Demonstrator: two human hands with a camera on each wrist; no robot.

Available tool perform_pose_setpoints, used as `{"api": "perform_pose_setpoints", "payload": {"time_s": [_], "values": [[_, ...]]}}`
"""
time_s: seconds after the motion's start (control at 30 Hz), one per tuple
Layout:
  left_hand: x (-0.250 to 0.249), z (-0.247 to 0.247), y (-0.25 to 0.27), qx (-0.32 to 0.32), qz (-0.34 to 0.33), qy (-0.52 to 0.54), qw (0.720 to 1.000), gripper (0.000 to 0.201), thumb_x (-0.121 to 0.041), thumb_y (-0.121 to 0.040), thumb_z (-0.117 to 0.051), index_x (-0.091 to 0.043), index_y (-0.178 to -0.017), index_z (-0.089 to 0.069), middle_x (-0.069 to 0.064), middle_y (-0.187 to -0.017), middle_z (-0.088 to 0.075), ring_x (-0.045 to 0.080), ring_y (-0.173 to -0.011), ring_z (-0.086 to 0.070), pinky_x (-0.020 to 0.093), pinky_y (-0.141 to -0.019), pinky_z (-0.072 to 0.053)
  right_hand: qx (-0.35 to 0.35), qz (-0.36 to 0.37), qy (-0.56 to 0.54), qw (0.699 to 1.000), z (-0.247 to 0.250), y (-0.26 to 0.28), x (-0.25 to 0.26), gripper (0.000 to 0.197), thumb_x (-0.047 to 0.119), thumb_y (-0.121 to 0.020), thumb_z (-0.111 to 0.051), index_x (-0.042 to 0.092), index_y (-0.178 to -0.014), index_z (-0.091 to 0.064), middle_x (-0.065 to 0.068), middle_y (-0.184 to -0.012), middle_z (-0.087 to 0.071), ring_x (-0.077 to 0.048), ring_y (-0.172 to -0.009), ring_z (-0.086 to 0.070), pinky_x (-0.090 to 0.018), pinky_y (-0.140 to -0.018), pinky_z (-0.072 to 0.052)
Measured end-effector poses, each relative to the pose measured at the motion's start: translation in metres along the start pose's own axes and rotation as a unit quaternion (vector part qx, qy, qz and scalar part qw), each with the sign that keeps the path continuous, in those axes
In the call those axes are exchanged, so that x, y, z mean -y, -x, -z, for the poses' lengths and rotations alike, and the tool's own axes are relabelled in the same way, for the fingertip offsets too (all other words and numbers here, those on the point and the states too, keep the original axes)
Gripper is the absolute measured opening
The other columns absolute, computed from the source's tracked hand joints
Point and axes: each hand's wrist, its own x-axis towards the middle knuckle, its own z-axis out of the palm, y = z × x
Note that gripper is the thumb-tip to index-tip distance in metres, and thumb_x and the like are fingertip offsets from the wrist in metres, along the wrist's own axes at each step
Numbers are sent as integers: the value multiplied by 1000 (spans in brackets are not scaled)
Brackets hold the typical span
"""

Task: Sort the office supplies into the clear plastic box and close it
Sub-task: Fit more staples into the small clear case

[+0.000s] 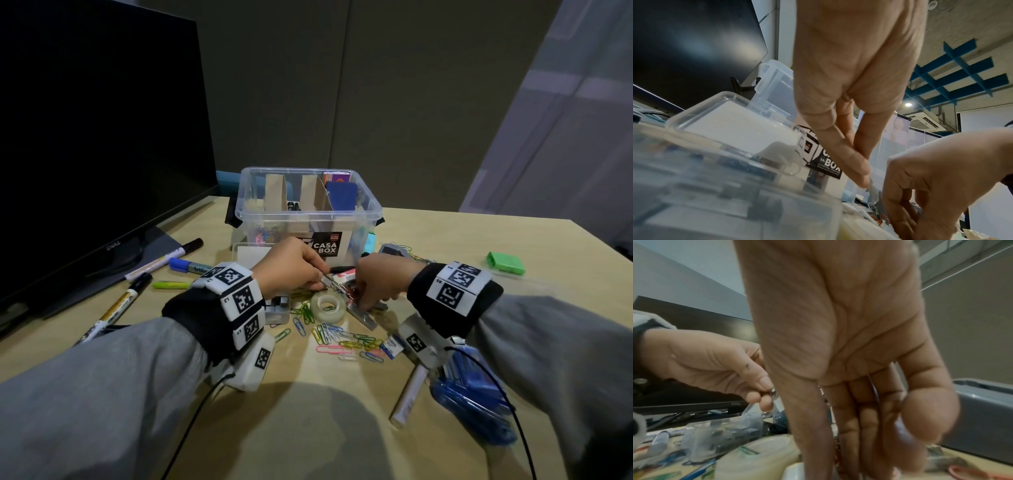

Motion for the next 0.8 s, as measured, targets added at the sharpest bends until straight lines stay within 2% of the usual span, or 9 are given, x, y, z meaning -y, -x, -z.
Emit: {"api": "perform_pose_setpoints", "payload": {"time_s": [0.17,0.3,0.43,0.53,0.63,0.7,0.8], "values": [[0,1,1,-2,-1,0,1000,13,5,-88,-63,-1,-94,-72,9,-80,-71,10,-66,-70,18,-66,-57,-30,5,56,998,-3,1,7,29,35,-83,-71,8,-91,-64,1,-66,-50,-13,-56,-47,-24,-53,-44],[1,0,0,-2,-2,2,1000,14,5,-87,-64,-5,-90,-73,12,-84,-73,18,-77,-73,28,-77,-60,-25,26,82,996,-2,2,11,28,35,-82,-72,12,-83,-55,1,-67,-48,-19,-72,-52,-27,-58,-45],[2,3,0,-14,2,18,1000,17,5,-86,-65,-11,-83,-71,14,-85,-73,22,-83,-73,33,-82,-59,-38,36,70,996,1,2,6,32,39,-79,-73,10,-88,-64,0,-75,-57,-19,-72,-55,-28,-61,-49],[3,8,0,-21,21,56,998,14,5,-88,-64,-7,-86,-71,17,-95,-72,22,-86,-73,31,-81,-59,-73,49,18,996,8,4,-3,25,32,-81,-72,10,-89,-66,-1,-77,-62,-19,-73,-58,-24,-57,-45],[2,12,1,-23,35,97,994,13,7,-89,-61,-3,-88,-69,17,-102,-68,22,-86,-73,23,-72,-60,-134,88,-49,986,18,8,-11,9,20,-80,-70,14,-83,-63,2,-76,-61,-17,-70,-56,-22,-57,-43],[1,14,2,-23,39,133,990,14,10,-89,-59,0,-88,-68,18,-104,-67,22,-84,-73,21,-69,-59,-177,139,-112,968,21,10,-15,9,12,-78,-67,17,-81,-60,4,-75,-60,-13,-66,-54,-22,-59,-45],[-1,16,2,-17,51,189,980,15,12,-90,-57,2,-89,-68,19,-102,-67,21,-82,-72,19,-67,-59,-242,221,-189,926,20,12,-13,14,3,-79,-65,15,-86,-62,6,-80,-62,-7,-68,-58,-17,-62,-50]]}}
